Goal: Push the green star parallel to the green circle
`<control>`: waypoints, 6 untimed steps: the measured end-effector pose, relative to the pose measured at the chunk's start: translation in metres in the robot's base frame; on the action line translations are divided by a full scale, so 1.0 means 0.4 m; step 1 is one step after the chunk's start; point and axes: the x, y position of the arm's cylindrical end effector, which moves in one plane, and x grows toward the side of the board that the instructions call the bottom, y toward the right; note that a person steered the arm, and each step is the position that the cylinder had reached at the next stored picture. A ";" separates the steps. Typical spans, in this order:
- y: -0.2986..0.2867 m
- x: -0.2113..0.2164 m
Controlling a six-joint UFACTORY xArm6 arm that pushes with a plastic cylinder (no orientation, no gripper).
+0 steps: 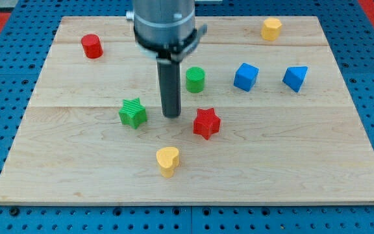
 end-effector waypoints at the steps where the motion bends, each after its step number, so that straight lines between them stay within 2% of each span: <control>1: -0.153 -0.001; 3: -0.329 -0.103; 4: -0.478 -0.169; 5: -0.613 -0.190; 6: -0.554 -0.215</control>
